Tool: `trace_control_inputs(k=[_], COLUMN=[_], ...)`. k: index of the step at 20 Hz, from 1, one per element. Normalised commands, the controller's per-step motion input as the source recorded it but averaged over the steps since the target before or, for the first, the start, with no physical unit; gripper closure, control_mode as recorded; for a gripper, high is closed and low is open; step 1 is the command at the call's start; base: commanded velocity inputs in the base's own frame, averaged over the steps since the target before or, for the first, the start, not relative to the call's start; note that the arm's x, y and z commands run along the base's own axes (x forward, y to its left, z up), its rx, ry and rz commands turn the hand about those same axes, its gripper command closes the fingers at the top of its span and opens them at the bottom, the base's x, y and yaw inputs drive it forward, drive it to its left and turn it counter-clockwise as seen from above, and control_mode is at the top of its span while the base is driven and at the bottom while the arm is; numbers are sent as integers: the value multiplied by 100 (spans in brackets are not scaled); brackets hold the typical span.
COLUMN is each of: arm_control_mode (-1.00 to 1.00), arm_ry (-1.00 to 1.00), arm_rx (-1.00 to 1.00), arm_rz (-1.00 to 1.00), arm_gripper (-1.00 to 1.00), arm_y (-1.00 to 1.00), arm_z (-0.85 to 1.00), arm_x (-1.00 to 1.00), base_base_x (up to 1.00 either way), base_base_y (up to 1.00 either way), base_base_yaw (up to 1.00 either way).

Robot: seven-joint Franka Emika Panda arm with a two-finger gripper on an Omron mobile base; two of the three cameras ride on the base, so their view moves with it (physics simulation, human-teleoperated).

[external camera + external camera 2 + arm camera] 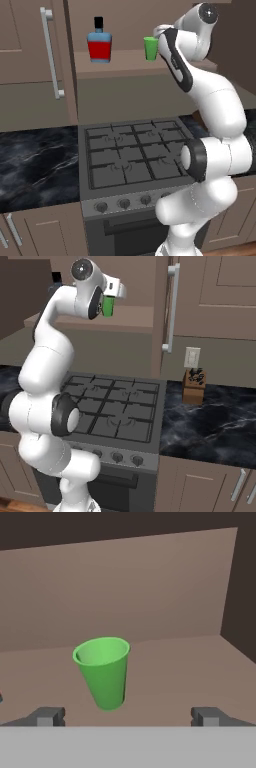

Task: Open the cabinet directly in front. Then move the liquor and the cup to the dining counter with the jar on it.

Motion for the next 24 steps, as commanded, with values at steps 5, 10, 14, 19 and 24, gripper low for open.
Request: trace_control_inputs(k=[5, 10, 14, 19, 24], arm_control_mode=[-100, -100, -100, -100, -100], arm_ry=[2, 7, 12, 4, 0], arm_rx=[0, 3, 9, 7, 0], arm_rz=[0, 0, 0, 0, 0], arm_gripper=[-100, -100, -100, -100, -100], arm_y=[-12, -10, 0, 0, 0], arm_z=[0, 0, -1, -7, -17], arm_x=[49, 37, 24, 20, 9], base_base_x=[0, 0, 0, 0, 0], base_base_y=[0, 0, 0, 0, 0], base_base_yaw=[0, 0, 0, 0, 0])
